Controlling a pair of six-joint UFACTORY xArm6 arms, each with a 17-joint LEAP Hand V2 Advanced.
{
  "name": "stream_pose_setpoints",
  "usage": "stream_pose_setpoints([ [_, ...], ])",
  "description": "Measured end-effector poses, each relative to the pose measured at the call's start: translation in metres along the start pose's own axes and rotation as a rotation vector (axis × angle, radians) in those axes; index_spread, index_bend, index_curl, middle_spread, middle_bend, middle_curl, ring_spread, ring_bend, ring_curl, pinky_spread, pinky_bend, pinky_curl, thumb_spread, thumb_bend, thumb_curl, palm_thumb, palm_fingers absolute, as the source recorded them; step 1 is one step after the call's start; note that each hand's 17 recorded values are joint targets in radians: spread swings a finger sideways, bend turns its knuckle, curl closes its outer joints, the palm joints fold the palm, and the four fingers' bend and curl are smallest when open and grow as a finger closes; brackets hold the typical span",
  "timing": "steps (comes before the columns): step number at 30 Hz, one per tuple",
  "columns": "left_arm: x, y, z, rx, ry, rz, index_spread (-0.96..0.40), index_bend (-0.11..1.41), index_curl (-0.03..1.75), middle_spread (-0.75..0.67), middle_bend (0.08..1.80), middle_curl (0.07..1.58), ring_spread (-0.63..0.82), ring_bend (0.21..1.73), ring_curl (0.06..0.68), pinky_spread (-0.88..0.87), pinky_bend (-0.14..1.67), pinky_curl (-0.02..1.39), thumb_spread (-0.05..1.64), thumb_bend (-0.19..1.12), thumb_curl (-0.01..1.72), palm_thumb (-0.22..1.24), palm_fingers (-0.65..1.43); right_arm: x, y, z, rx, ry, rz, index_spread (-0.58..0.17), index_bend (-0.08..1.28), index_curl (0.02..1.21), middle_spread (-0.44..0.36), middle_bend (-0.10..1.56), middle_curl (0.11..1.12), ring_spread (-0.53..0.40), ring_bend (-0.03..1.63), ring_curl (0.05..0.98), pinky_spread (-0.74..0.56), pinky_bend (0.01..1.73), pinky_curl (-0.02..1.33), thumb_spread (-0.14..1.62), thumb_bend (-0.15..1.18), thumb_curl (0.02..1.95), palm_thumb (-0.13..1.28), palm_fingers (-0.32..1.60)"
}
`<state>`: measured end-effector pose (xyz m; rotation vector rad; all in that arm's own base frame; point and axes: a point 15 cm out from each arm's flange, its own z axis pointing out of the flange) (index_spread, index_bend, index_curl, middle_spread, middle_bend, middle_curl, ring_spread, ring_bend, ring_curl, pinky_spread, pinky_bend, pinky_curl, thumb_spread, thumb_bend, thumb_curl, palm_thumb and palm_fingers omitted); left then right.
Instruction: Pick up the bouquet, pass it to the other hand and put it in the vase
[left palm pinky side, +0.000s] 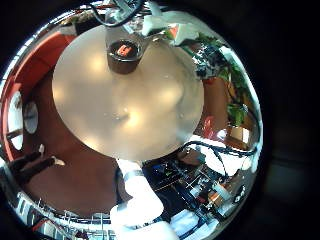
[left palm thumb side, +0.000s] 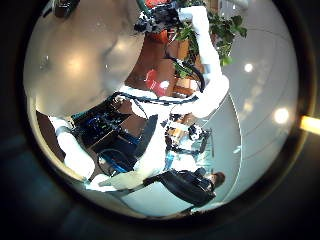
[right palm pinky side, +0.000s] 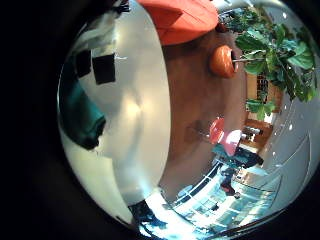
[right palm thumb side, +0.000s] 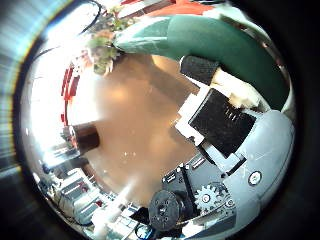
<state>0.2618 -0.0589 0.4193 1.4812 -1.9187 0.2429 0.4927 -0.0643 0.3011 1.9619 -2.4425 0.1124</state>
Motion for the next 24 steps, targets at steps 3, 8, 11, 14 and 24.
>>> stream_pose_setpoints([
  [3, 0.001, 0.000, 0.000, -0.001, 0.000, 0.001, 0.09, 0.18, 0.38, 0.38, 0.20, 0.37, 0.56, 0.44, 0.197, 0.50, 0.18, 0.25, 1.20, -0.02, 0.29, 0.23, 0.17, -0.005, 0.004, -0.019, 0.024, -0.131, 0.002, -0.349, 1.02, 1.10, -0.169, 1.30, 0.96, -0.213, 1.40, 0.763, -0.17, 1.35, 0.79, 0.91, 0.09, 0.92, 1.18, 1.10],
  [8, 0.004, -0.003, 0.002, -0.006, 0.004, 0.002, 0.09, 0.18, 0.38, 0.38, 0.20, 0.37, 0.56, 0.44, 0.198, 0.50, 0.18, 0.25, 1.20, -0.02, 0.29, 0.23, 0.17, 0.008, 0.014, -0.071, 0.101, -0.347, 0.045, -0.332, 1.03, 1.10, -0.155, 1.31, 0.94, -0.208, 1.40, 0.769, -0.17, 1.32, 0.81, 0.89, 0.09, 0.98, 1.17, 1.11],
  [11, 0.007, -0.005, 0.006, -0.022, 0.018, 0.011, 0.09, 0.18, 0.38, 0.38, 0.20, 0.37, 0.57, 0.44, 0.197, 0.50, 0.18, 0.26, 1.20, -0.02, 0.29, 0.23, 0.17, 0.012, 0.025, -0.091, 0.101, -0.457, 0.080, -0.323, 1.03, 1.09, -0.148, 1.32, 0.93, -0.206, 1.40, 0.772, -0.16, 1.31, 0.83, 0.88, 0.08, 1.02, 1.16, 1.11],
  [14, 0.006, -0.009, 0.006, -0.021, 0.028, 0.007, 0.08, 0.18, 0.38, 0.38, 0.20, 0.37, 0.56, 0.44, 0.198, 0.50, 0.18, 0.26, 1.20, -0.02, 0.29, 0.23, 0.17, 0.011, 0.031, -0.113, 0.108, -0.611, 0.111, -0.312, 1.05, 1.09, -0.142, 1.33, 0.92, -0.204, 1.41, 0.776, -0.16, 1.29, 0.85, 0.88, 0.08, 1.06, 1.14, 1.11],
  [24, 0.038, -0.031, 0.004, 0.008, 0.188, 0.034, 0.09, 0.19, 0.38, 0.35, 0.21, 0.37, 0.54, 0.46, 0.199, 0.49, 0.18, 0.25, 1.20, -0.02, 0.29, 0.23, 0.22, 0.017, 0.070, -0.214, 0.123, -1.124, 0.091, -0.291, 1.06, 1.07, -0.133, 1.35, 0.89, -0.199, 1.41, 0.779, -0.16, 1.26, 0.90, 0.86, 0.08, 1.17, 1.13, 1.11],
])
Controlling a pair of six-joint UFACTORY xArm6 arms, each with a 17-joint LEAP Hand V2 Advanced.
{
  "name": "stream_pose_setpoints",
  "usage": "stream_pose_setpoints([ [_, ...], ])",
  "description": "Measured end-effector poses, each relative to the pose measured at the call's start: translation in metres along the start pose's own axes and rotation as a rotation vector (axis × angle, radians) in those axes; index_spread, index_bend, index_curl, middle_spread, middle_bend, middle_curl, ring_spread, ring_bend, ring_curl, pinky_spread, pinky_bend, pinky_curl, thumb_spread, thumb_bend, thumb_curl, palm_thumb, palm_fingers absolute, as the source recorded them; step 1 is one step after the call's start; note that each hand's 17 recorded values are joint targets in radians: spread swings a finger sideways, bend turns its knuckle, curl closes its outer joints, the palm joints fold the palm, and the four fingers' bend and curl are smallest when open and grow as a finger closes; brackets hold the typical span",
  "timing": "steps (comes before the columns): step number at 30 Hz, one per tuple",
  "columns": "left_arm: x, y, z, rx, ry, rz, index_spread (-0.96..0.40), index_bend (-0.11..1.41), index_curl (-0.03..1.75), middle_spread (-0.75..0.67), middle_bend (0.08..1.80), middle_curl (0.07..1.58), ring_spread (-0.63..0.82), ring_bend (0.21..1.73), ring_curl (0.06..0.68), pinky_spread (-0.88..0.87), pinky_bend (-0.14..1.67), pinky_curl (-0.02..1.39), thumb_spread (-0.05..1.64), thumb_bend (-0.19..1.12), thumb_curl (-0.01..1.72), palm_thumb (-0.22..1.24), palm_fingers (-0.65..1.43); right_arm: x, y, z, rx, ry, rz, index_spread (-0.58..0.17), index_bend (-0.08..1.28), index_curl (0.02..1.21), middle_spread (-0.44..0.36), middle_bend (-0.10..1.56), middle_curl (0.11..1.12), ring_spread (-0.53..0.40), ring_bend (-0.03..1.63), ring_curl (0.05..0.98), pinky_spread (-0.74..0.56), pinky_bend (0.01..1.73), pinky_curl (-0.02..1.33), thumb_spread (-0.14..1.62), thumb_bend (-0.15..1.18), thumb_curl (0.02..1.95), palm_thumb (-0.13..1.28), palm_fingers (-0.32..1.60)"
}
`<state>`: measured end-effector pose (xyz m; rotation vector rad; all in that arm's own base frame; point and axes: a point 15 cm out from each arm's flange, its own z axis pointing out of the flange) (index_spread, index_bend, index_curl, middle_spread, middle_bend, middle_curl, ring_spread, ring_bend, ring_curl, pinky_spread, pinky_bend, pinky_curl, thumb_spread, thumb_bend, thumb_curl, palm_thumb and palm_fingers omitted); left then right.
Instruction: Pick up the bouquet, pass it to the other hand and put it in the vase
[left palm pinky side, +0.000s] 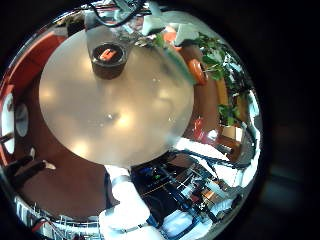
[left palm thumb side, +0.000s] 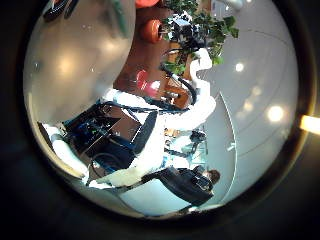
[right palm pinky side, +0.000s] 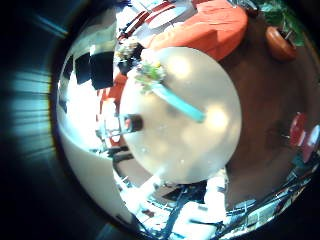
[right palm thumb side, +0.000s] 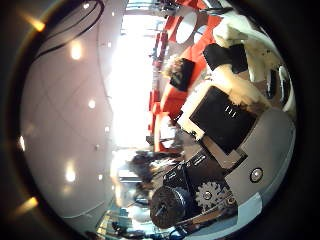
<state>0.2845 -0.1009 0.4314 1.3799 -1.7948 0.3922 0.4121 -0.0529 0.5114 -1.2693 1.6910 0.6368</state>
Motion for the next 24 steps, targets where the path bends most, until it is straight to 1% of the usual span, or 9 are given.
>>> stream_pose_setpoints([
  [3, 0.004, 0.001, -0.002, 0.005, -0.004, 0.005, 0.09, 0.19, 0.38, 0.35, 0.21, 0.37, 0.53, 0.46, 0.199, 0.48, 0.18, 0.25, 1.20, -0.02, 0.29, 0.23, 0.23, 0.004, 0.004, -0.004, -0.002, 0.012, 0.005, -0.285, 1.07, 1.07, -0.131, 1.35, 0.88, -0.198, 1.41, 0.779, -0.16, 1.26, 0.92, 0.86, 0.08, 1.20, 1.13, 1.11],
  [8, 0.005, 0.006, 0.000, 0.007, -0.020, 0.007, 0.09, 0.19, 0.39, 0.34, 0.21, 0.37, 0.53, 0.46, 0.198, 0.48, 0.18, 0.25, 1.20, -0.02, 0.29, 0.23, 0.23, 0.039, 0.011, -0.004, -0.033, 0.118, 0.042, -0.279, 1.07, 1.07, -0.132, 1.37, 0.87, -0.201, 1.41, 0.784, -0.16, 1.25, 0.95, 0.87, 0.04, 1.23, 1.07, 1.09],
  [12, 0.002, 0.009, 0.003, 0.006, -0.031, 0.008, 0.09, 0.19, 0.39, 0.34, 0.21, 0.37, 0.53, 0.46, 0.198, 0.48, 0.18, 0.25, 1.20, -0.02, 0.29, 0.23, 0.23, 0.067, 0.013, -0.001, -0.056, 0.233, 0.059, -0.282, 1.03, 1.04, -0.136, 1.31, 0.85, -0.209, 1.38, 0.770, -0.18, 1.24, 0.95, 0.91, -0.03, 1.16, 0.93, 1.06],
  [15, 0.003, 0.012, 0.005, 0.003, -0.031, 0.013, 0.09, 0.19, 0.39, 0.34, 0.21, 0.37, 0.53, 0.46, 0.197, 0.48, 0.18, 0.25, 1.20, -0.02, 0.29, 0.23, 0.23, 0.090, 0.018, 0.003, -0.097, 0.346, 0.068, -0.293, 0.92, 1.00, -0.136, 1.24, 0.81, -0.207, 1.33, 0.730, -0.23, 1.18, 0.90, 0.93, -0.05, 1.09, 0.85, 1.04],
  [16, 0.001, 0.013, 0.006, -0.001, -0.028, 0.015, 0.09, 0.19, 0.39, 0.34, 0.21, 0.37, 0.53, 0.47, 0.197, 0.48, 0.18, 0.24, 1.20, -0.02, 0.29, 0.23, 0.23, 0.099, 0.021, 0.005, -0.120, 0.388, 0.071, -0.304, 0.85, 0.98, -0.137, 1.19, 0.79, -0.206, 1.31, 0.712, -0.27, 1.14, 0.87, 0.95, -0.05, 1.05, 0.82, 0.99],
  [17, 0.000, 0.013, 0.006, -0.001, -0.027, 0.018, 0.09, 0.19, 0.39, 0.34, 0.21, 0.37, 0.53, 0.47, 0.196, 0.48, 0.18, 0.24, 1.20, -0.02, 0.29, 0.23, 0.23, 0.108, 0.023, 0.011, -0.149, 0.429, 0.073, -0.308, 0.82, 0.97, -0.138, 1.16, 0.78, -0.208, 1.30, 0.703, -0.29, 1.13, 0.85, 0.96, -0.05, 1.03, 0.81, 0.95],
  [20, -0.001, 0.014, 0.006, 0.003, -0.029, 0.017, 0.09, 0.19, 0.39, 0.34, 0.21, 0.37, 0.53, 0.47, 0.196, 0.48, 0.18, 0.24, 1.20, -0.02, 0.29, 0.23, 0.23, 0.134, 0.026, 0.030, -0.239, 0.557, 0.088, -0.335, 0.62, 0.91, -0.144, 1.05, 0.74, -0.216, 1.28, 0.662, -0.36, 1.06, 0.79, 0.99, -0.04, 0.95, 0.74, 0.73],
  [23, 0.000, 0.015, 0.008, -0.003, -0.029, 0.022, 0.09, 0.19, 0.39, 0.34, 0.21, 0.37, 0.53, 0.46, 0.194, 0.48, 0.18, 0.24, 1.20, -0.02, 0.29, 0.23, 0.23, 0.168, 0.024, 0.053, -0.319, 0.671, 0.142, -0.339, 0.50, 0.87, -0.139, 1.00, 0.72, -0.210, 1.22, 0.649, -0.34, 0.98, 0.78, 1.01, -0.04, 0.87, 0.70, 0.44],
  [24, -0.001, 0.015, 0.008, -0.005, -0.029, 0.026, 0.09, 0.19, 0.40, 0.34, 0.21, 0.37, 0.53, 0.46, 0.194, 0.48, 0.18, 0.24, 1.20, -0.02, 0.29, 0.23, 0.23, 0.178, 0.026, 0.061, -0.350, 0.706, 0.165, -0.341, 0.49, 0.86, -0.139, 0.99, 0.72, -0.208, 1.22, 0.643, -0.33, 0.98, 0.78, 1.01, -0.03, 0.86, 0.70, 0.43],
])
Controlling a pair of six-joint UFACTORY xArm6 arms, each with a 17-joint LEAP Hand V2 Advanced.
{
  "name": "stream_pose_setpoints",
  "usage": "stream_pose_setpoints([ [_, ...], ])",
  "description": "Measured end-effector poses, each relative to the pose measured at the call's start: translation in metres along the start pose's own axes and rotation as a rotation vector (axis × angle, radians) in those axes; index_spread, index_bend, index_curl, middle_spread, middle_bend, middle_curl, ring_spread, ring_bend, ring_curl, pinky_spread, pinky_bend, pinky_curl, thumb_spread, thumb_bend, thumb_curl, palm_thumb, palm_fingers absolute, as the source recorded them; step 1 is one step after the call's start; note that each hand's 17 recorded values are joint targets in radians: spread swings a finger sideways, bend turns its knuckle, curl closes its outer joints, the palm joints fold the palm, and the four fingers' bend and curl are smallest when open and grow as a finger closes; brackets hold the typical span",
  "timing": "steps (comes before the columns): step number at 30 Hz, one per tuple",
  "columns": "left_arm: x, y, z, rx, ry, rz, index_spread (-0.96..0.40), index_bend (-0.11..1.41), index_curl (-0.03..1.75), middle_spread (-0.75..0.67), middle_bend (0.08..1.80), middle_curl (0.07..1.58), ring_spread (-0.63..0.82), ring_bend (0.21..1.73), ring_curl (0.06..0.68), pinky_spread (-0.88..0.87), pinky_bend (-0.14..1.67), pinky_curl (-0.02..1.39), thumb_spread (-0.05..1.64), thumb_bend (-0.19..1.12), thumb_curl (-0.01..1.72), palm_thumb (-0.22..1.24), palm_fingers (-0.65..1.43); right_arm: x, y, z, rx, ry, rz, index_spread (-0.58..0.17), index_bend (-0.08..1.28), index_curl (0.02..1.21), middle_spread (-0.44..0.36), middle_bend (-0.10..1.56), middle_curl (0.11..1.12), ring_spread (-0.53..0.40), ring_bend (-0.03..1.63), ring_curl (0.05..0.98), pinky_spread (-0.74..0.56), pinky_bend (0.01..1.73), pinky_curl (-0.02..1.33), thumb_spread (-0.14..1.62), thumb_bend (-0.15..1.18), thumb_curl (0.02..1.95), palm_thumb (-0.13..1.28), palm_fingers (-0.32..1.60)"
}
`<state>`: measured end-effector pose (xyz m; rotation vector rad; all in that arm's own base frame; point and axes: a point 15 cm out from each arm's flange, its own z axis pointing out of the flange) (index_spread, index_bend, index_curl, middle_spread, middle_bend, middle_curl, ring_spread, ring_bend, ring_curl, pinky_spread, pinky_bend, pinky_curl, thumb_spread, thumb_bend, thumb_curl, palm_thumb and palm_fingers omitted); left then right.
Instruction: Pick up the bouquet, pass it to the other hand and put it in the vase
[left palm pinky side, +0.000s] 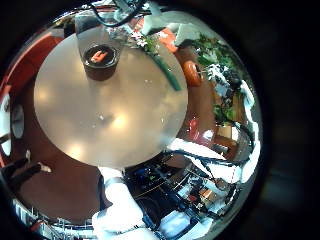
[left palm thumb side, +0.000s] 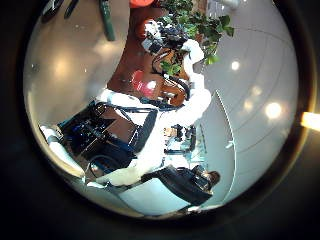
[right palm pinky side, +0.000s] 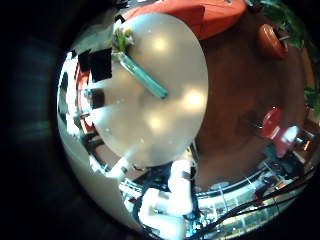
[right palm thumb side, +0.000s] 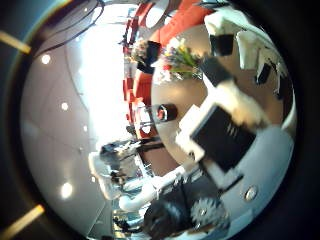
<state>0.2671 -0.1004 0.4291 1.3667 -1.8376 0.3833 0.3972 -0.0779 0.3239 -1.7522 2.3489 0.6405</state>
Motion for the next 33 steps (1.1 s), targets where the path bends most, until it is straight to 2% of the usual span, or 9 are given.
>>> stream_pose_setpoints([
  [2, -0.002, 0.002, 0.000, -0.001, -0.001, 0.001, 0.09, 0.19, 0.40, 0.34, 0.21, 0.37, 0.53, 0.46, 0.193, 0.48, 0.18, 0.24, 1.20, -0.02, 0.29, 0.23, 0.23, 0.002, -0.006, 0.023, -0.063, 0.059, 0.038, -0.328, 0.41, 0.81, -0.130, 0.95, 0.70, -0.195, 1.17, 0.606, -0.28, 0.92, 0.74, 1.02, -0.04, 0.81, 0.67, 0.31],
  [9, -0.006, 0.008, 0.000, -0.001, -0.008, 0.003, 0.09, 0.19, 0.40, 0.34, 0.21, 0.37, 0.53, 0.46, 0.191, 0.48, 0.18, 0.24, 1.20, -0.02, 0.29, 0.23, 0.22, -0.021, -0.017, 0.088, -0.204, 0.200, 0.063, -0.290, 0.35, 0.74, -0.106, 0.89, 0.67, -0.169, 1.14, 0.558, -0.19, 0.82, 0.68, 1.04, -0.04, 0.68, 0.60, 0.32],
  [12, -0.004, 0.008, -0.002, 0.001, -0.012, 0.000, 0.09, 0.19, 0.40, 0.35, 0.21, 0.37, 0.53, 0.46, 0.190, 0.48, 0.18, 0.25, 1.20, -0.02, 0.29, 0.23, 0.23, -0.013, -0.024, 0.107, -0.244, 0.245, 0.088, -0.274, 0.34, 0.72, -0.098, 0.87, 0.66, -0.160, 1.14, 0.547, -0.18, 0.80, 0.66, 1.05, -0.04, 0.63, 0.57, 0.35],
  [20, -0.002, 0.008, -0.001, -0.005, -0.020, 0.011, 0.09, 0.19, 0.40, 0.35, 0.21, 0.37, 0.53, 0.46, 0.188, 0.48, 0.18, 0.25, 1.20, -0.02, 0.29, 0.23, 0.22, -0.024, -0.046, 0.122, -0.230, 0.355, 0.105, -0.252, 0.29, 0.68, -0.091, 0.82, 0.64, -0.176, 1.14, 0.531, -0.20, 0.82, 0.64, 1.07, -0.03, 0.54, 0.55, 0.40],
  [24, -0.009, 0.010, -0.011, 0.020, -0.026, 0.011, 0.09, 0.18, 0.40, 0.35, 0.21, 0.37, 0.53, 0.46, 0.188, 0.48, 0.18, 0.25, 1.20, -0.02, 0.29, 0.23, 0.22, -0.022, -0.052, 0.115, -0.195, 0.339, 0.117, -0.244, 0.26, 0.67, -0.090, 0.80, 0.64, -0.185, 1.14, 0.525, -0.22, 0.82, 0.63, 1.07, -0.03, 0.51, 0.54, 0.41],
  [28, -0.008, 0.007, -0.006, -0.001, -0.019, 0.010, 0.09, 0.19, 0.40, 0.35, 0.21, 0.37, 0.53, 0.46, 0.187, 0.48, 0.18, 0.25, 1.20, -0.02, 0.29, 0.23, 0.22, -0.022, -0.059, 0.104, -0.148, 0.324, 0.123, -0.241, 0.24, 0.66, -0.090, 0.77, 0.64, -0.192, 1.14, 0.522, -0.25, 0.84, 0.63, 1.07, -0.02, 0.49, 0.54, 0.42],
  [33, -0.010, 0.005, -0.005, -0.007, -0.016, 0.008, 0.09, 0.19, 0.40, 0.35, 0.21, 0.37, 0.53, 0.46, 0.187, 0.48, 0.18, 0.24, 1.20, -0.02, 0.29, 0.23, 0.22, -0.017, -0.062, 0.110, -0.157, 0.323, 0.136, -0.210, 0.21, 0.64, -0.059, 0.68, 0.61, -0.177, 1.11, 0.513, -0.23, 0.85, 0.63, 1.07, -0.02, 0.47, 0.54, 0.31],
])
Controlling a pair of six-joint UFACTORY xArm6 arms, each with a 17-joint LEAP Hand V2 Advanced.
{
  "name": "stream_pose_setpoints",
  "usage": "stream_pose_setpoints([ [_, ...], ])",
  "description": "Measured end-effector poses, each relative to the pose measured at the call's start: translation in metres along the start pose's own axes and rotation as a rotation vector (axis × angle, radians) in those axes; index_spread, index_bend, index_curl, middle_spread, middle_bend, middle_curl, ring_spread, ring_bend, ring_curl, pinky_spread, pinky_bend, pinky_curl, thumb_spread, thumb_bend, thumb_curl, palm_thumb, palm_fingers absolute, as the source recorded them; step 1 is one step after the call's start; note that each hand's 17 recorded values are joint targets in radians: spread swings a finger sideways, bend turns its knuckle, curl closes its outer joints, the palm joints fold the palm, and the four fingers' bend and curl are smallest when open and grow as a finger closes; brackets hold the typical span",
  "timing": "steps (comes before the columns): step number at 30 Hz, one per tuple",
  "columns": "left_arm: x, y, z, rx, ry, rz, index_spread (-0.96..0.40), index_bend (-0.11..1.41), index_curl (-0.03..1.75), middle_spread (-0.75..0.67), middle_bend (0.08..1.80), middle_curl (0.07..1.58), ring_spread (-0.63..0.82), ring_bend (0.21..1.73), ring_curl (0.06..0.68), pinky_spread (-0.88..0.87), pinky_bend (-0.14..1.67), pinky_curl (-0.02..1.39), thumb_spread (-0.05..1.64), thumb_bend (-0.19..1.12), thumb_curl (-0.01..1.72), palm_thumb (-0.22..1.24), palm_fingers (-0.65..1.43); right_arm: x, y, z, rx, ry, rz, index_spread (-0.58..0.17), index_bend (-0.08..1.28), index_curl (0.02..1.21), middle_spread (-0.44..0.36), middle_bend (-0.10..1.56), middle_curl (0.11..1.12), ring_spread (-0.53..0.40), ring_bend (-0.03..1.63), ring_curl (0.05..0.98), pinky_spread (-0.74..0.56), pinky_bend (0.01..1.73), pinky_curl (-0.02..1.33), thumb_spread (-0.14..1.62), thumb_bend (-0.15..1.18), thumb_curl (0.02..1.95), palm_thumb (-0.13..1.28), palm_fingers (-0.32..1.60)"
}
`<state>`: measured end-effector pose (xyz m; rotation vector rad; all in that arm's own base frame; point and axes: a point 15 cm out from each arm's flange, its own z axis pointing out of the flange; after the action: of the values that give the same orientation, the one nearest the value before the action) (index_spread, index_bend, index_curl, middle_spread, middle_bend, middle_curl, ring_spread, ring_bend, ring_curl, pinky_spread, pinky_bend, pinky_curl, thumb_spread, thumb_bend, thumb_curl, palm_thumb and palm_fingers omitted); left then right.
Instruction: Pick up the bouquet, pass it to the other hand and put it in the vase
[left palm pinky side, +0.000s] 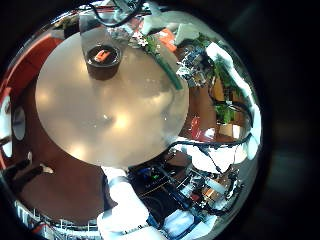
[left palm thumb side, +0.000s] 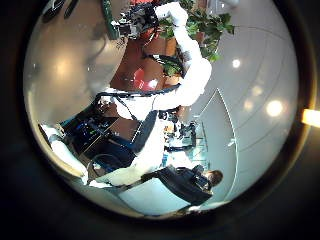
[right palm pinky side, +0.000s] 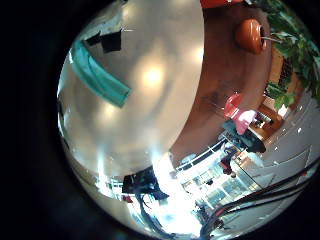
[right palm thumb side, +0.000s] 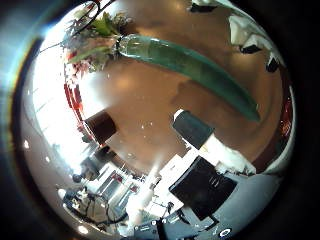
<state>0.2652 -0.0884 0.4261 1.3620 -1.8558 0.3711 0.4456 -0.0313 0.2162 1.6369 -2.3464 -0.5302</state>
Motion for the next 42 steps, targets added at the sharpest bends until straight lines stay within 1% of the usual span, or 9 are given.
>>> stream_pose_setpoints([
  [10, 0.000, 0.001, -0.001, 0.000, -0.003, 0.003, 0.09, 0.19, 0.40, 0.35, 0.21, 0.37, 0.54, 0.47, 0.187, 0.48, 0.18, 0.24, 1.20, -0.02, 0.29, 0.23, 0.22, -0.014, -0.012, 0.022, -0.011, 0.029, -0.005, -0.172, 0.19, 0.59, -0.018, 0.65, 0.59, -0.154, 1.07, 0.482, -0.16, 0.82, 0.59, 1.07, -0.03, 0.45, 0.53, 0.33],
  [16, -0.001, 0.003, -0.001, 0.001, -0.006, 0.002, 0.09, 0.19, 0.40, 0.35, 0.21, 0.37, 0.54, 0.47, 0.186, 0.48, 0.18, 0.24, 1.20, -0.02, 0.29, 0.23, 0.22, -0.015, -0.014, 0.032, -0.031, 0.042, 0.017, -0.179, 0.19, 0.57, -0.041, 0.67, 0.60, -0.165, 1.10, 0.481, -0.17, 0.80, 0.56, 1.07, -0.02, 0.45, 0.53, 0.40],
  [21, 0.000, 0.004, -0.001, 0.000, -0.006, 0.007, 0.09, 0.19, 0.40, 0.35, 0.21, 0.37, 0.54, 0.47, 0.186, 0.48, 0.18, 0.24, 1.20, -0.02, 0.29, 0.23, 0.22, -0.019, -0.016, 0.044, -0.056, 0.052, 0.020, -0.196, 0.19, 0.56, -0.068, 0.69, 0.62, -0.178, 1.12, 0.487, -0.21, 0.79, 0.55, 1.07, -0.02, 0.45, 0.58, 0.44],
  [24, 0.000, 0.006, -0.003, 0.007, -0.005, -0.001, 0.09, 0.19, 0.40, 0.35, 0.21, 0.37, 0.54, 0.47, 0.186, 0.48, 0.18, 0.24, 1.20, -0.02, 0.29, 0.23, 0.22, -0.016, -0.018, 0.048, -0.065, 0.055, 0.027, -0.213, 0.19, 0.56, -0.086, 0.69, 0.62, -0.196, 1.13, 0.489, -0.26, 0.83, 0.54, 1.06, -0.01, 0.46, 0.63, 0.49],
  [28, 0.001, 0.005, -0.001, -0.001, -0.005, 0.004, 0.09, 0.19, 0.40, 0.35, 0.21, 0.37, 0.54, 0.47, 0.186, 0.48, 0.18, 0.24, 1.20, -0.02, 0.29, 0.23, 0.22, -0.008, -0.022, 0.053, -0.079, 0.118, 0.024, -0.238, 0.18, 0.56, -0.122, 0.70, 0.64, -0.225, 1.15, 0.498, -0.33, 0.88, 0.54, 1.02, -0.01, 0.49, 0.72, 0.55],
  [33, 0.003, 0.005, -0.001, -0.001, -0.002, 0.002, 0.09, 0.19, 0.40, 0.35, 0.21, 0.37, 0.54, 0.47, 0.185, 0.48, 0.18, 0.24, 1.20, -0.02, 0.29, 0.23, 0.22, -0.003, -0.020, 0.051, -0.130, 0.196, 0.016, -0.275, 0.16, 0.55, -0.187, 0.67, 0.66, -0.281, 1.17, 0.508, -0.51, 1.02, 0.54, 0.98, 0.01, 0.53, 0.88, 0.57],
  [37, 0.003, 0.005, -0.001, 0.000, -0.002, 0.000, 0.09, 0.19, 0.40, 0.35, 0.21, 0.37, 0.54, 0.47, 0.185, 0.48, 0.18, 0.24, 1.20, -0.02, 0.29, 0.23, 0.22, 0.001, -0.023, 0.048, -0.139, 0.275, 0.004, -0.312, 0.15, 0.53, -0.252, 0.66, 0.68, -0.338, 1.18, 0.511, -0.60, 1.10, 0.53, 0.95, -0.01, 0.56, 0.93, 0.59],
  [39, 0.002, 0.005, -0.002, 0.003, -0.004, 0.002, 0.09, 0.19, 0.40, 0.35, 0.21, 0.37, 0.54, 0.47, 0.185, 0.48, 0.18, 0.24, 1.20, -0.02, 0.29, 0.23, 0.22, -0.002, -0.023, 0.051, -0.144, 0.284, -0.002, -0.336, 0.16, 0.53, -0.278, 0.67, 0.69, -0.357, 1.19, 0.512, -0.62, 1.12, 0.53, 0.94, -0.01, 0.56, 0.94, 0.63],
  [42, 0.002, 0.006, -0.002, 0.004, -0.005, 0.002, 0.09, 0.19, 0.40, 0.35, 0.21, 0.37, 0.54, 0.47, 0.185, 0.48, 0.18, 0.24, 1.20, -0.02, 0.29, 0.23, 0.22, -0.003, -0.023, 0.051, -0.143, 0.286, -0.003, -0.392, 0.19, 0.54, -0.326, 0.72, 0.72, -0.366, 1.21, 0.515, -0.64, 1.14, 0.52, 0.93, -0.02, 0.57, 0.95, 0.78],
])
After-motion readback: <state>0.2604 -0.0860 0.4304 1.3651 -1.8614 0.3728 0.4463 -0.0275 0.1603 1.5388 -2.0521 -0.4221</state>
